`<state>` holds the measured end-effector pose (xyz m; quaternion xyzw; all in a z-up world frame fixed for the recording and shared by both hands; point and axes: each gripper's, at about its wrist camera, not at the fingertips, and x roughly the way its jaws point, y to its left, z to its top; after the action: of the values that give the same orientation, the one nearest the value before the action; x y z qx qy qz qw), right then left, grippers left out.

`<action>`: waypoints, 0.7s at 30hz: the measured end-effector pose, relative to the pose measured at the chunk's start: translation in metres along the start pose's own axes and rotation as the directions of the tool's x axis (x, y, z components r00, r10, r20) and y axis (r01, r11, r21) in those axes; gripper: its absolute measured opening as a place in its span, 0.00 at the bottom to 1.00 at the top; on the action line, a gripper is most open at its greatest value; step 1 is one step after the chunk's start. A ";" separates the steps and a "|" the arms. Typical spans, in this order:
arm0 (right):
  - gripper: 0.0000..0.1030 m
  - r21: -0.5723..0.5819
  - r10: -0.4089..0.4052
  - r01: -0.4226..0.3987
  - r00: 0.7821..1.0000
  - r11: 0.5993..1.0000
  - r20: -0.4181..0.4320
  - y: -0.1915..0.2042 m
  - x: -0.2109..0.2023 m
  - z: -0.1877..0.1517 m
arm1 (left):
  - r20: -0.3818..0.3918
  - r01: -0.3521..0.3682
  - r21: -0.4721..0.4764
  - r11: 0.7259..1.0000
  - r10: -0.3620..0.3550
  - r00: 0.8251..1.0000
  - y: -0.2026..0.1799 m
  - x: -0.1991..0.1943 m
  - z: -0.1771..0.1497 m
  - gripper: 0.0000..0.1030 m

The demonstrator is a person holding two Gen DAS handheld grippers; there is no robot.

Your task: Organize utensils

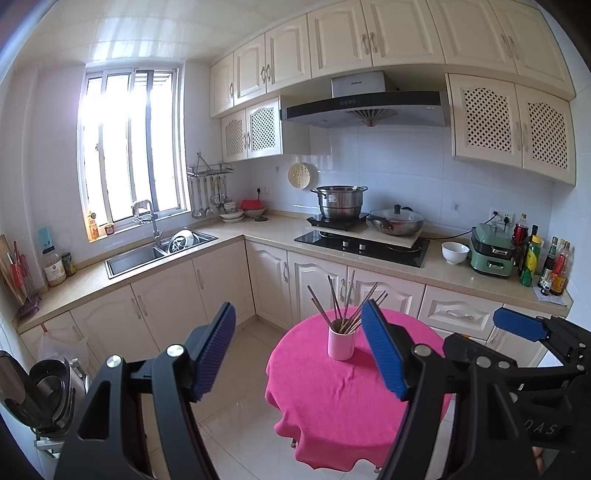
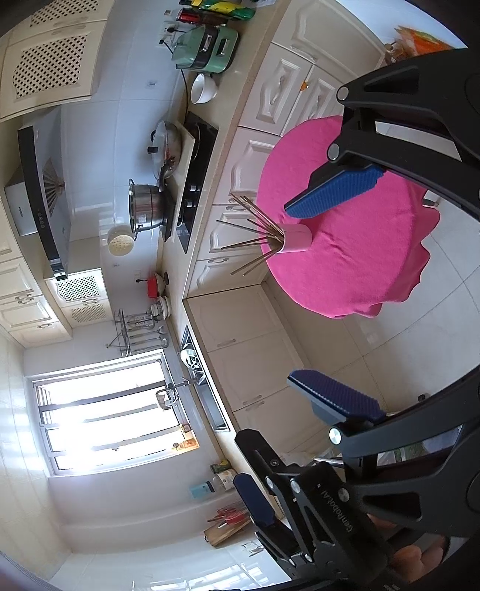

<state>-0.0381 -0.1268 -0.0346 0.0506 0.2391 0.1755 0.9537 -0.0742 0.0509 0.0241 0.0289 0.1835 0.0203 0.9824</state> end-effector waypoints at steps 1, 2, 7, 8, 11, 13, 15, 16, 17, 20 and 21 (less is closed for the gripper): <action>0.81 0.000 0.000 0.000 1.000 1.000 0.000 0.000 0.000 0.000 | 0.000 0.000 0.000 1.000 0.000 1.000 0.000 0.000 0.000 0.68; 0.81 0.000 0.001 -0.001 1.000 1.000 0.000 0.000 0.000 0.001 | 0.000 0.000 0.001 1.000 0.000 1.000 0.000 0.000 -0.001 0.68; 0.81 0.002 0.001 -0.001 1.000 1.000 -0.002 0.000 0.001 0.001 | -0.003 0.003 0.005 1.000 -0.003 1.000 -0.001 0.001 0.000 0.68; 0.81 0.004 0.002 -0.002 1.000 1.000 -0.004 0.000 0.001 0.000 | -0.003 0.003 0.005 1.000 -0.003 1.000 -0.001 0.002 0.000 0.68; 0.81 0.009 0.001 -0.001 1.000 1.000 -0.007 0.002 0.003 -0.001 | -0.007 0.005 0.003 1.000 -0.005 1.000 0.000 0.004 -0.001 0.68; 0.81 0.010 0.000 0.000 1.000 1.000 -0.008 0.003 0.004 -0.001 | -0.010 0.005 0.004 1.000 -0.005 1.000 0.000 0.006 -0.001 0.68; 0.81 0.012 0.001 -0.001 1.000 1.000 -0.009 0.004 0.005 -0.001 | -0.010 0.005 0.006 1.000 -0.005 1.000 0.001 0.007 0.000 0.68; 0.81 0.012 0.002 -0.002 1.000 1.000 -0.009 0.003 0.005 -0.001 | -0.011 0.006 0.006 1.000 -0.006 1.000 0.001 0.008 0.000 0.68; 0.81 0.011 0.002 -0.001 1.000 1.000 -0.009 0.002 0.005 -0.001 | -0.011 0.007 0.005 1.000 -0.007 1.000 0.001 0.008 0.000 0.68; 0.81 0.014 0.002 -0.002 1.000 1.000 -0.008 0.003 0.005 -0.001 | -0.013 0.006 0.008 1.000 -0.006 1.000 0.001 0.009 -0.001 0.68; 0.81 0.015 0.002 -0.002 1.000 1.000 -0.008 0.003 0.005 -0.001 | -0.013 0.006 0.008 1.000 -0.006 1.000 0.001 0.009 -0.001 0.68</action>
<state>-0.0356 -0.1219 -0.0371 0.0572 0.2439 0.1750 0.9522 -0.0660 0.0526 0.0201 0.0322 0.1900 0.0166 0.9811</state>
